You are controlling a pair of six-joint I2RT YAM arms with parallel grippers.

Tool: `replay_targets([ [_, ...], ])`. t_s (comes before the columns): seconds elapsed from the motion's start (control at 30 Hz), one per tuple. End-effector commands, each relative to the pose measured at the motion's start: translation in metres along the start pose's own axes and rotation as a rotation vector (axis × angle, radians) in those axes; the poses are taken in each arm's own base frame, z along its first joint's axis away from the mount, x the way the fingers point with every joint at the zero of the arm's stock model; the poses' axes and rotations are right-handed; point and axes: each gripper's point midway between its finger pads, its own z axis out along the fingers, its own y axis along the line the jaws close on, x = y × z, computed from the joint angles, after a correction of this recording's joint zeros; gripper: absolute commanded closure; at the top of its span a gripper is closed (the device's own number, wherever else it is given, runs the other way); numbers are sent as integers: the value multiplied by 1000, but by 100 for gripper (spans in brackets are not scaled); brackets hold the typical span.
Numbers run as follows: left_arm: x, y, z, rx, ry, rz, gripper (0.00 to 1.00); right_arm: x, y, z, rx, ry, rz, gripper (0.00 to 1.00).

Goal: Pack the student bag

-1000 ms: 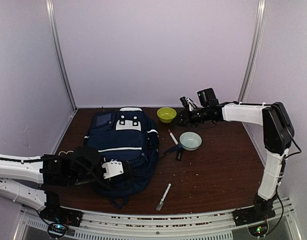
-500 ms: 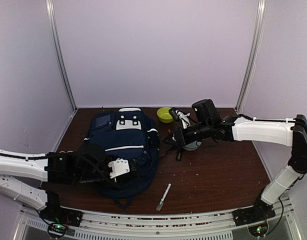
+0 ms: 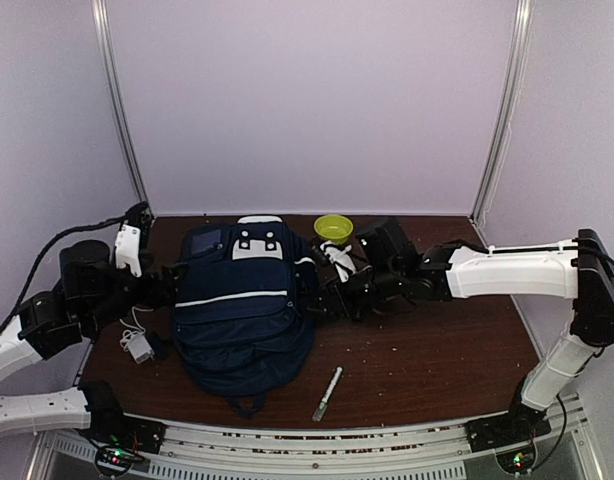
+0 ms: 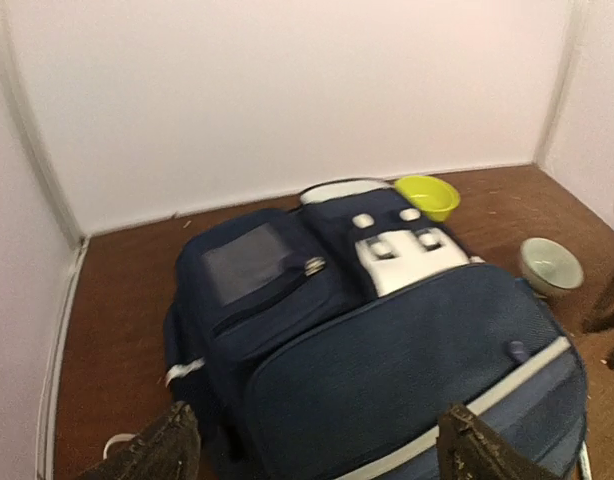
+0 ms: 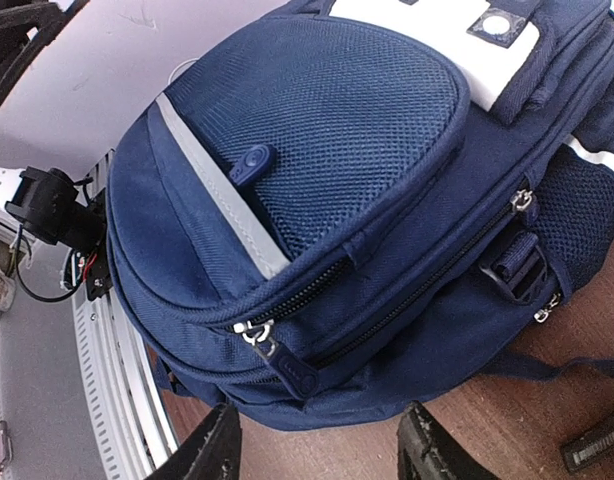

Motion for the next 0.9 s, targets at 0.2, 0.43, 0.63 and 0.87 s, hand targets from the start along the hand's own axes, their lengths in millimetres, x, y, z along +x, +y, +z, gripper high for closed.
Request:
replay_targets([
  [0.2,113,78,1,-334,296,-306,27,-16,8,23,38,-24,-3,43],
  [0.43,135,75,21,-307,329,-316,33,-13,14,37,39,-4,-4,55],
  [0.63,141,47,42,-137,288,-344,41,-9,14,42,42,25,10,93],
  [0.87,137,19,51,43,182,-372,46,15,38,33,21,103,-49,100],
])
